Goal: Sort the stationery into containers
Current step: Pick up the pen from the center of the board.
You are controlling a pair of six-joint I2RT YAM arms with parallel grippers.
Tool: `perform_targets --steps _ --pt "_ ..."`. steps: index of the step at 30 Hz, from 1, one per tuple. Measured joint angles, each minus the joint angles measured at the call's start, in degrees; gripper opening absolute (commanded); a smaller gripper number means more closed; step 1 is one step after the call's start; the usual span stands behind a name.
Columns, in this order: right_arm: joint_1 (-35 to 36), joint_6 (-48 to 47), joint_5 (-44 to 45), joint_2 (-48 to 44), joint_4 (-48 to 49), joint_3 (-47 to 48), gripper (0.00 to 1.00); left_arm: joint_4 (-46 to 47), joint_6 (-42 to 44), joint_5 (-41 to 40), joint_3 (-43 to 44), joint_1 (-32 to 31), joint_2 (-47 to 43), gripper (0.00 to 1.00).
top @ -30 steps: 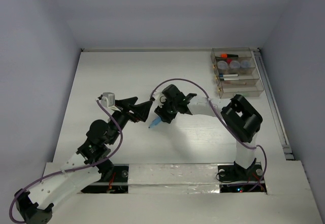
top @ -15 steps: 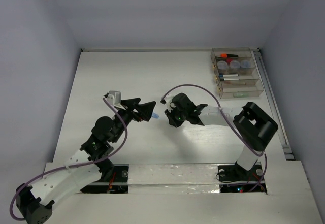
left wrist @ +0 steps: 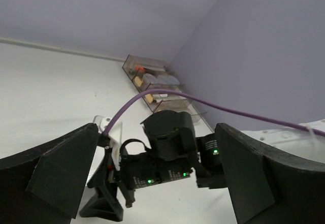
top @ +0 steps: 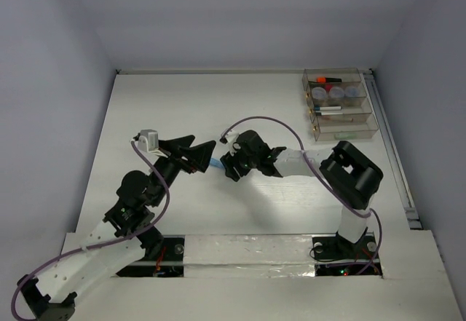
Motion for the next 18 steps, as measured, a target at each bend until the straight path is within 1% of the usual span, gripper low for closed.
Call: perform_targets --steps 4,10,14,18 --pt "0.4 -1.8 0.0 2.6 1.1 2.7 0.65 -0.8 -0.2 -0.4 0.2 0.0 -1.7 0.99" --pt "1.8 -5.0 0.5 5.7 1.1 6.4 0.64 -2.1 -0.6 -0.6 0.2 0.0 -1.6 0.99" --pt "2.1 -6.6 1.0 6.7 1.1 7.5 0.58 -2.1 -0.7 -0.6 0.2 0.0 -1.5 0.99" --pt "2.1 -7.3 1.4 6.9 1.1 7.8 0.58 -2.3 -0.7 -0.7 0.2 0.0 -1.5 0.99"
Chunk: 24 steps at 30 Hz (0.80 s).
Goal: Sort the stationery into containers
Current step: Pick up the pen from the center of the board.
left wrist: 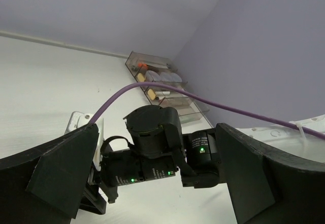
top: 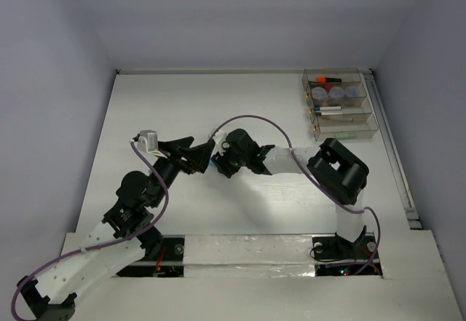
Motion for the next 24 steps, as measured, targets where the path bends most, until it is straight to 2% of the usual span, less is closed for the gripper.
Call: perform_targets --steps 5,8,11,13,15,20,24 --pt "0.0 -0.4 0.6 -0.4 1.3 -1.2 0.48 -0.2 0.0 -0.3 0.0 0.0 0.0 0.99" --pt "0.0 -0.4 1.1 -0.4 1.4 -1.3 0.47 -0.2 0.0 -0.3 0.0 0.0 0.2 0.99" --pt "0.0 -0.5 1.3 -0.5 1.7 -1.6 0.32 -0.2 0.0 -0.3 0.0 0.0 0.5 0.99" --pt "0.0 -0.4 1.4 -0.7 1.7 -1.7 0.30 -0.2 0.0 -0.4 0.0 0.0 0.6 0.99" --pt "0.0 -0.3 1.5 -0.8 2.1 -2.1 0.21 -0.2 -0.1 -0.4 0.0 0.0 0.6 0.99" --pt "0.0 1.9 2.0 -2.0 0.7 -2.5 0.15 -0.2 -0.1 -0.4 0.0 0.0 0.6 0.99" --pt "0.0 5.0 2.6 -6.5 -7.0 -2.3 0.15 -0.5 -0.1 -0.4 0.0 0.0 0.8 0.99"
